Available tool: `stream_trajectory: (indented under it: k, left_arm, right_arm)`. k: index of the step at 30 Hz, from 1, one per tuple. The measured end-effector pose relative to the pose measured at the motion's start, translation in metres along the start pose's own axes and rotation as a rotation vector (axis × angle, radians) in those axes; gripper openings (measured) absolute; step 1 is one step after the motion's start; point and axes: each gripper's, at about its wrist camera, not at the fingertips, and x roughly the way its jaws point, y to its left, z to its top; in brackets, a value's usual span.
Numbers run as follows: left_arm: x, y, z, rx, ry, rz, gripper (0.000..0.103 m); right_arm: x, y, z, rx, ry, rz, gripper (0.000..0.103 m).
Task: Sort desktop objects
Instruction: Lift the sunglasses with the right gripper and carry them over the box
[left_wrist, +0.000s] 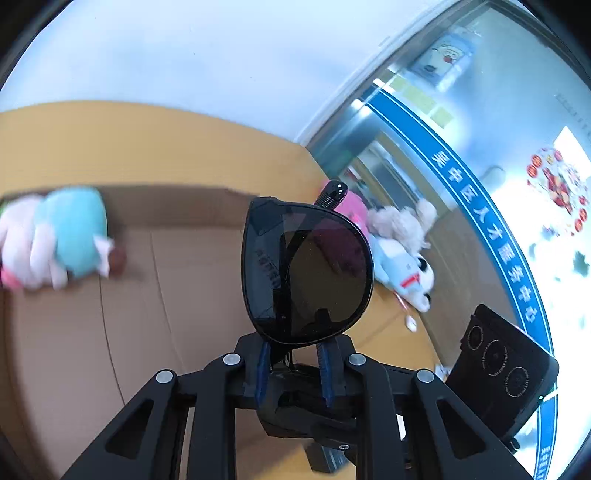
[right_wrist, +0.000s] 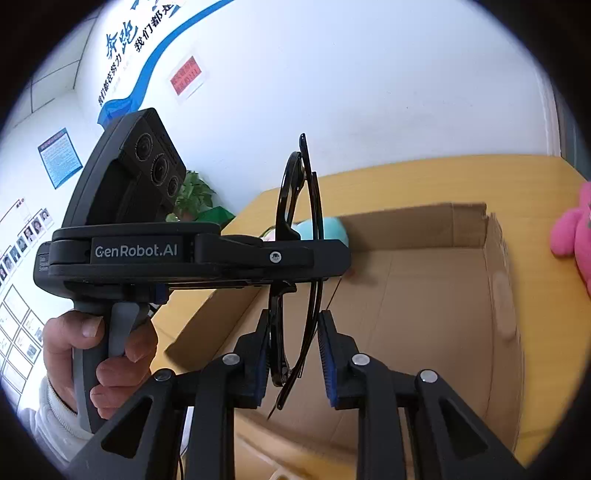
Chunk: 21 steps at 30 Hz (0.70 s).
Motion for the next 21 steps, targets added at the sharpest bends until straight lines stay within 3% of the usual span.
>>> stream_trajectory:
  k: [8,17,19,21]
  left_arm:
    - [0.063,0.060,0.064,-0.104,0.073,0.041,0.019]
    - [0.154,0.127,0.074,-0.177,0.245,0.141,0.019]
    - [0.165,0.133,0.072,-0.204,0.273,0.155,0.023]
    - [0.170,0.137,0.069,-0.218,0.286,0.150,0.040]
  right_arm:
    - [0.073,-0.052,0.048,0.035,0.112,-0.042,0.023]
    - [0.159,-0.118,0.029,0.160,0.270,-0.085,0.023]
    - [0.170,-0.129,0.022,0.193,0.292,-0.092,0.023]
    - [0.177,-0.138,0.017,0.216,0.305,-0.105,0.023]
